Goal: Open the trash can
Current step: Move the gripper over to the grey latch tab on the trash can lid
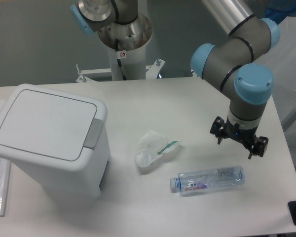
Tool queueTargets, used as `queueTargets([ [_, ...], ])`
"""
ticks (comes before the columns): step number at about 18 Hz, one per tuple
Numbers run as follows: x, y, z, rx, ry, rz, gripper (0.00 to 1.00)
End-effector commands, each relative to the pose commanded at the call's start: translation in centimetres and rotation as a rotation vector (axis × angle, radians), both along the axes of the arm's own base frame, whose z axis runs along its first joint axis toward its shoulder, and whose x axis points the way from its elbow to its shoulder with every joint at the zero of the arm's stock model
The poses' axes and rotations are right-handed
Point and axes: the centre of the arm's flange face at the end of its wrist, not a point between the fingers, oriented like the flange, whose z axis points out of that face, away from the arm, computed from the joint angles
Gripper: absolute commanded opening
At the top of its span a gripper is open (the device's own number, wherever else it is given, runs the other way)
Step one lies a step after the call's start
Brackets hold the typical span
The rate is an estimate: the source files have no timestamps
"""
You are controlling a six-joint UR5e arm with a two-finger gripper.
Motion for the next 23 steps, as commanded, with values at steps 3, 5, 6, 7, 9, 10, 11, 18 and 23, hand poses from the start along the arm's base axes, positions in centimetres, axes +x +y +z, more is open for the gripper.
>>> queueTargets([
  [3,0.0,0.0,0.1,0.002,0.001,0.000,1.00],
  [5,0.2,0.0,0.2,0.010,-0.003,-0.002,1.00],
  [6,0.4,0.3,0.2,0.013,-0.005,-0.007,1.00],
  [7,0.7,0.4,-0.1,0.015,-0.011,-0.010,1.00],
  [9,1.1,0.5,-0.9,0.021,-0.026,-0.014,1.00],
  [10,1.4,0.4,-1.2,0.019,-0.032,-0.007,1.00],
  [11,1.8,0.3,-0.7,0.026,-0.028,0.012,1.00],
  [18,5.2,3.2,2.8,0.239,-0.117,0.276,1.00],
  [23,8.9,6.1,6.9,0.332,-0.136,0.307,1.00],
])
